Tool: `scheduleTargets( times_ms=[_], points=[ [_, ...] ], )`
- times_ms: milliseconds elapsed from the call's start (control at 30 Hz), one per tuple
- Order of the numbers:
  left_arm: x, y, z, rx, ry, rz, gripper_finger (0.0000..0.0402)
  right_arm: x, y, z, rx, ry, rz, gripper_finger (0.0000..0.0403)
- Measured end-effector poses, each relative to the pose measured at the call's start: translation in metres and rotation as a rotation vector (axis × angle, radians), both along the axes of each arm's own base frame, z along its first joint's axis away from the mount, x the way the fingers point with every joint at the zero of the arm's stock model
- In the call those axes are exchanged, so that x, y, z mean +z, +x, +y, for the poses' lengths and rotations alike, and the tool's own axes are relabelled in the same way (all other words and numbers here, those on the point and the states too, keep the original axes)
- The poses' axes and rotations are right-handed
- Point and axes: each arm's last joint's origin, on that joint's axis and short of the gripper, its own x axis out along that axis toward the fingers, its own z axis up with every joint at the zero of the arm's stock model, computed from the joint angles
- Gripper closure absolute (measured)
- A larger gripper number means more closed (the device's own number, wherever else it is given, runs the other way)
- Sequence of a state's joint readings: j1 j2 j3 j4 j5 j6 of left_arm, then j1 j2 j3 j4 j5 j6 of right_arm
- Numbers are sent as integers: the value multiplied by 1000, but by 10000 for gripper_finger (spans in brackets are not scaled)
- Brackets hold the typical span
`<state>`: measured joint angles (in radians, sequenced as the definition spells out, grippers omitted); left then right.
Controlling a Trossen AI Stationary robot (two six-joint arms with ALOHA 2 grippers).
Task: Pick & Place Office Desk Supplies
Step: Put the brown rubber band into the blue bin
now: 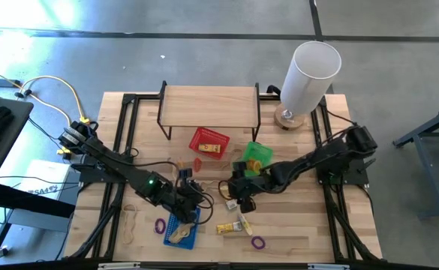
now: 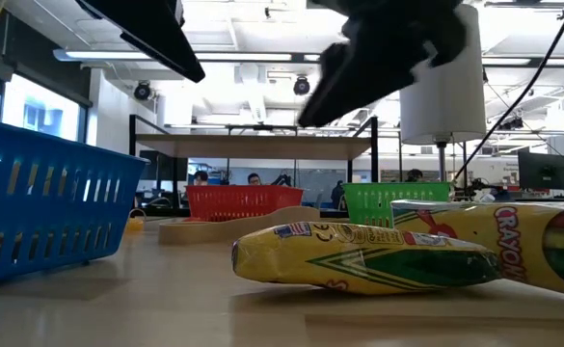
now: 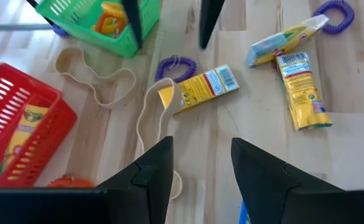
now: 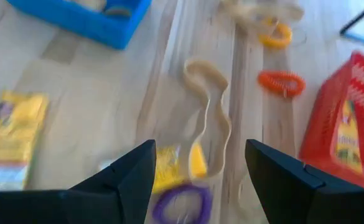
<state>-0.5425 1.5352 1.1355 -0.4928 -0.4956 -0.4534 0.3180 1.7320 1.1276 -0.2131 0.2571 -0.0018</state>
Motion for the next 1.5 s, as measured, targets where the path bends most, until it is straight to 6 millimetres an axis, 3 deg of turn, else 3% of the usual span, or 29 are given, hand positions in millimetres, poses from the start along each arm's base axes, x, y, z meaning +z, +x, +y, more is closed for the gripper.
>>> scheduleTargets(
  times_ms=[167,367,567,733,1000,1200,1500],
  points=[
    [0,-3,-5,-4,-18,3,248,-6,14,-7,23,24,-62,167],
    [0,-7,-11,-21,-27,3,248,2,24,-15,62,84,-149,167],
    [0,-15,-19,-54,-20,17,248,30,34,-14,81,73,-154,167],
    [13,-31,-16,-51,-24,25,248,38,36,-14,114,35,-139,167],
    [33,-52,3,-44,9,49,248,9,53,-22,107,52,-88,167],
    [34,-51,20,-62,73,108,248,-20,60,-7,123,14,-14,167],
    [34,-54,28,-180,50,212,248,-27,58,11,65,-46,-24,167]
  ],
)
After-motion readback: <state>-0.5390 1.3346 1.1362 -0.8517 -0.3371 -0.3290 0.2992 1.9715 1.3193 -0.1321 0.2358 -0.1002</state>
